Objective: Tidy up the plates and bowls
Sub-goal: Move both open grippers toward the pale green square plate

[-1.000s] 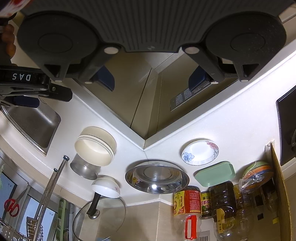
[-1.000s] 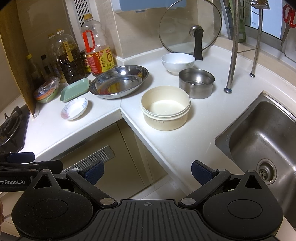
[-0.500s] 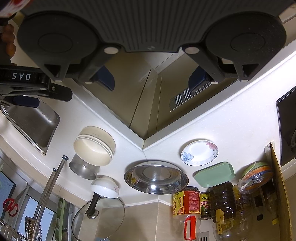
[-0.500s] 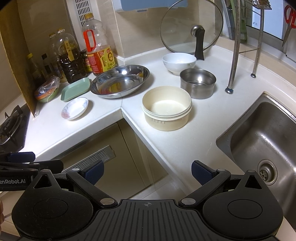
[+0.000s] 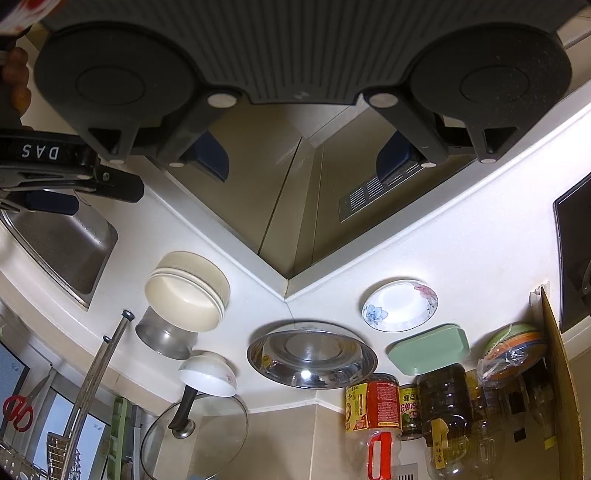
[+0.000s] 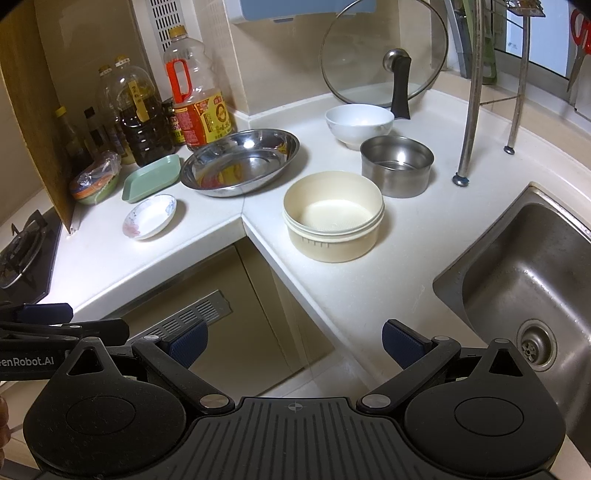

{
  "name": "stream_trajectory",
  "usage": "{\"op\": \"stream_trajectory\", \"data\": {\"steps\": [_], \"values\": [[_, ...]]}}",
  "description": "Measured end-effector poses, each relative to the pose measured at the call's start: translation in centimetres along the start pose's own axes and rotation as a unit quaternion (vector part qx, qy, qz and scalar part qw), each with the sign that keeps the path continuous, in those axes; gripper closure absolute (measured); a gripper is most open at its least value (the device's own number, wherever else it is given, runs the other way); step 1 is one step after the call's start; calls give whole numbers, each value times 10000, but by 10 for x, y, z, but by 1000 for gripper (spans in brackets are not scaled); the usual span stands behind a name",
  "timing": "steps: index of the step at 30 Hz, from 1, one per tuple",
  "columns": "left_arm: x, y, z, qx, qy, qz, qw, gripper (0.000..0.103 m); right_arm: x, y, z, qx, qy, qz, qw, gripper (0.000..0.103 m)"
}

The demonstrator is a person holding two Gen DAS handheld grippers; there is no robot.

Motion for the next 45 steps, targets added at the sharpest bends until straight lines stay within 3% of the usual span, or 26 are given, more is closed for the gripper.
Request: {"op": "stream_trajectory", "data": {"steps": [11, 20, 28, 45], "values": [[9, 12, 3, -197, 511, -149, 9984, 18, 5, 12, 13, -261, 515, -97, 9983, 2], [27, 13, -3, -378, 1202, -421, 9911, 21, 9, 22, 32, -428, 1149, -274, 9921, 9], [47, 25, 1, -446, 1488, -583, 9861, 21, 23, 31, 56, -423, 1459, -333, 9878, 11], [131, 95, 88, -529, 1160, -609, 9900, 27, 89, 79, 159, -456, 1590, -433, 9853, 20]]}}
Point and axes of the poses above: each gripper's, at about its wrist camera, not at the fingertips, and z roughly the way its jaws point, x to its left, y to its top, the point moved 6 cm from there along z, roughly the way its jaws point, and after that the axes turned 12 degrees about -x, right-handed, at the moved point
